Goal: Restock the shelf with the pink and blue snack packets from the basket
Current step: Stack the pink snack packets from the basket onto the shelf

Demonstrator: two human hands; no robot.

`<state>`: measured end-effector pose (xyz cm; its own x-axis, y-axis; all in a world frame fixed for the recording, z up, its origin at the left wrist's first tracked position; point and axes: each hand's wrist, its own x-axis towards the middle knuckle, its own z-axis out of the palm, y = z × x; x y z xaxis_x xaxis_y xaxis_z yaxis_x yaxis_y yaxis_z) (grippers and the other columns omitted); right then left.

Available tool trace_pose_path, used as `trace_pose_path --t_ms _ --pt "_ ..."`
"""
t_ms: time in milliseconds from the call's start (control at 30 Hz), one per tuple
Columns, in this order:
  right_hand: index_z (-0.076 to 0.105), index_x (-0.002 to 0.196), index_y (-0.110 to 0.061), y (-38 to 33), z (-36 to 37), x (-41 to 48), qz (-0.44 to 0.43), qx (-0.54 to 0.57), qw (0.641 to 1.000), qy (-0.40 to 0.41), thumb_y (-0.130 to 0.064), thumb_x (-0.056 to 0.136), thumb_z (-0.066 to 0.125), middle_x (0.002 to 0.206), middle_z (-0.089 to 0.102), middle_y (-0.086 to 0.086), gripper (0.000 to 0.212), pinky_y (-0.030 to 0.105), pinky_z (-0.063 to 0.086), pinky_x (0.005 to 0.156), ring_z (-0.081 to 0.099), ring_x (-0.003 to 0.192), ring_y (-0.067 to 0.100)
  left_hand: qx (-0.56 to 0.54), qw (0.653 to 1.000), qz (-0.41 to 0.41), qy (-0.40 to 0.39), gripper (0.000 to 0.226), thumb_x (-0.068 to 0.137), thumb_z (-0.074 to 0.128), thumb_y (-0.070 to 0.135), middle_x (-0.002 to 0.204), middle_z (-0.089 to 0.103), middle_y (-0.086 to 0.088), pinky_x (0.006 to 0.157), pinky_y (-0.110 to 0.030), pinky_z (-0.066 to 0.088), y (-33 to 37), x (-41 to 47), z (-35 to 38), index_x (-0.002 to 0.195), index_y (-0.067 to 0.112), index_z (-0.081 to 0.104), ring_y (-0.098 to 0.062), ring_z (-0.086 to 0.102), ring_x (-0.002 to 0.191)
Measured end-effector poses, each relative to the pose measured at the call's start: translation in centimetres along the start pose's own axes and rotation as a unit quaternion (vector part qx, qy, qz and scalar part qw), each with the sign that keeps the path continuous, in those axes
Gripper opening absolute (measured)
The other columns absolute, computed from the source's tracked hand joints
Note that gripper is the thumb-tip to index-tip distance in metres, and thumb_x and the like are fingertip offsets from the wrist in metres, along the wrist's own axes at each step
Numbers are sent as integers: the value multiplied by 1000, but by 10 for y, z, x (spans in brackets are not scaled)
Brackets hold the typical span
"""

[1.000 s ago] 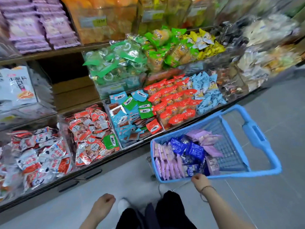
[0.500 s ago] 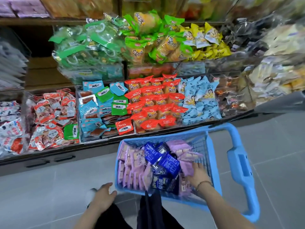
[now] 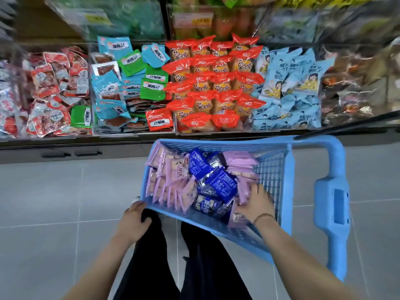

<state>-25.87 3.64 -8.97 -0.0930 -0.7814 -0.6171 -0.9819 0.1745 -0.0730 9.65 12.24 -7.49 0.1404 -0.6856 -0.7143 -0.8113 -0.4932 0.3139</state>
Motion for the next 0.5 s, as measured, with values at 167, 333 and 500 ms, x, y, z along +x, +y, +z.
trace_pose_path --t_ms 167,333,500 --pt "12 144 -13 5 27 -1 -23 -118 992 38 -24 81 67 145 26 12 84 40 24 115 31 134 26 -23 1000 -10 9 61 87 60 14 151 34 -8 110 -26 26 0 -5 10 143 6 38 -25 39 135" --pt "25 141 -13 3 10 5 -37 -77 995 47 -17 89 54 136 41 12 60 39 43 99 45 121 27 -49 998 -23 14 56 89 59 11 149 37 -13 108 -24 24 7 -7 11 141 2 40 -25 37 136" --pt "42 120 -18 0 -31 -27 -16 220 972 79 -24 81 63 94 62 8 45 28 45 61 62 78 30 -137 988 27 62 47 88 62 8 139 49 -14 100 -25 32 47 -17 -3 132 2 50 -26 47 126"
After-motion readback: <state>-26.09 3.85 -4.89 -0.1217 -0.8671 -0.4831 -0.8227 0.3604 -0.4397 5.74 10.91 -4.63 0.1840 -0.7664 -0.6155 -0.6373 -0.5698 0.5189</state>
